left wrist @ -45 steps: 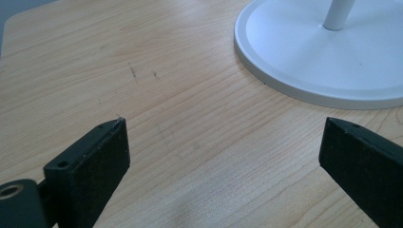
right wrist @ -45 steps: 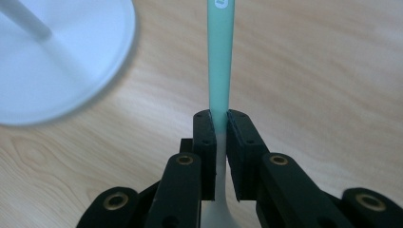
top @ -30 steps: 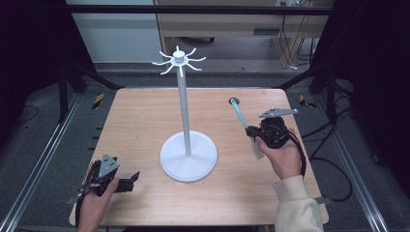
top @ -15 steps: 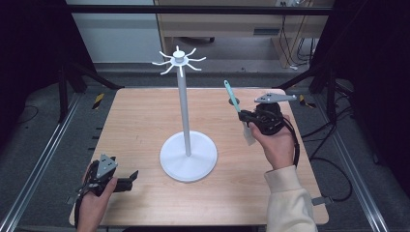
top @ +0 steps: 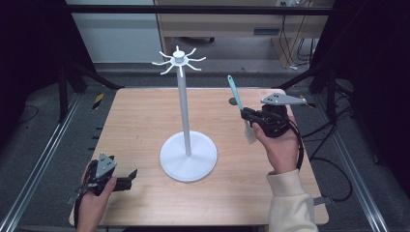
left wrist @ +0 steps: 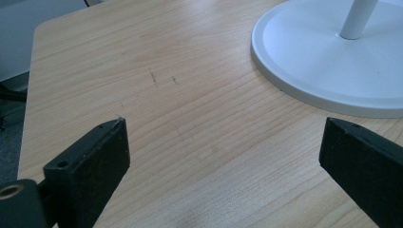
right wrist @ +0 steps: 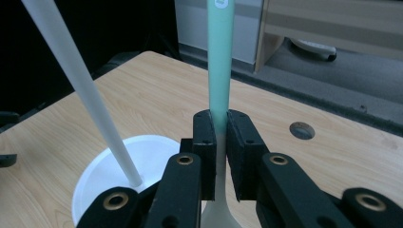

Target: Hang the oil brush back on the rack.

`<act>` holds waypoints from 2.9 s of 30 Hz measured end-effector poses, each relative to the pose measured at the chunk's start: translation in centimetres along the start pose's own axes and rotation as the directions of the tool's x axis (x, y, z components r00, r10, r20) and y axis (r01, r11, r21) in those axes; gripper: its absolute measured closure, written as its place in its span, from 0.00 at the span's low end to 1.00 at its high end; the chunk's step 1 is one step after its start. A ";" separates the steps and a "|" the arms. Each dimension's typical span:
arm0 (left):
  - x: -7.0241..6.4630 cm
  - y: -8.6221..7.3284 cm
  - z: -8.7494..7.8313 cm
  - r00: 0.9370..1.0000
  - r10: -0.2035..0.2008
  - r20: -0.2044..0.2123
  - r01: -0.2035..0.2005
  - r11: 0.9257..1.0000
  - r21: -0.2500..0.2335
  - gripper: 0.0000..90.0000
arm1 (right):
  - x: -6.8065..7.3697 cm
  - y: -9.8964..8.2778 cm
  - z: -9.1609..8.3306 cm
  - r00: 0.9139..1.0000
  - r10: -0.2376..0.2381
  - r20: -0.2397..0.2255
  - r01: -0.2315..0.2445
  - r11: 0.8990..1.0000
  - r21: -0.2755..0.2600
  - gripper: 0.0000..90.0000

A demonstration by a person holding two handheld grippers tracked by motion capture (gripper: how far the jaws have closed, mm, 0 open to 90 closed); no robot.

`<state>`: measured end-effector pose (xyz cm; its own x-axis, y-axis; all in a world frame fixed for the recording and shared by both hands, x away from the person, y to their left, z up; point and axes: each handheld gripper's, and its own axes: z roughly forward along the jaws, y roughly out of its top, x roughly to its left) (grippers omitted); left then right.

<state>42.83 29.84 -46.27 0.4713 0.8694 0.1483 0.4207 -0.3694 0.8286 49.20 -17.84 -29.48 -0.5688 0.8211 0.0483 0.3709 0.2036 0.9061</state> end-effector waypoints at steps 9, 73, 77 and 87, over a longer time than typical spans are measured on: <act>0.0 0.0 -0.1 1.000 0.006 0.004 -0.006 1.000 -0.004 0.03 | 1.7 1.3 -2.2 1.000 -0.029 -0.006 0.028 0.996 -0.083 0.92; 0.0 0.1 -0.2 1.000 0.013 0.001 -0.013 1.000 -0.015 0.03 | 6.9 2.6 -4.2 0.988 -0.140 -0.062 0.115 0.949 -0.294 0.92; 0.0 0.1 -0.1 1.000 0.013 0.005 -0.013 1.000 -0.013 0.03 | 7.0 2.7 -4.3 0.986 -0.148 -0.075 0.120 0.947 -0.298 0.92; 0.0 0.1 -0.1 1.000 0.012 0.005 -0.012 1.000 -0.013 0.03 | 7.5 2.7 -4.2 0.983 -0.157 -0.101 0.120 0.946 -0.301 0.92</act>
<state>42.74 29.82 -46.15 0.4804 0.8632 0.1552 0.4049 -0.3752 0.8339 42.87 -13.35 -24.88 -0.6908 0.7211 -0.0520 0.0620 0.1308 0.9895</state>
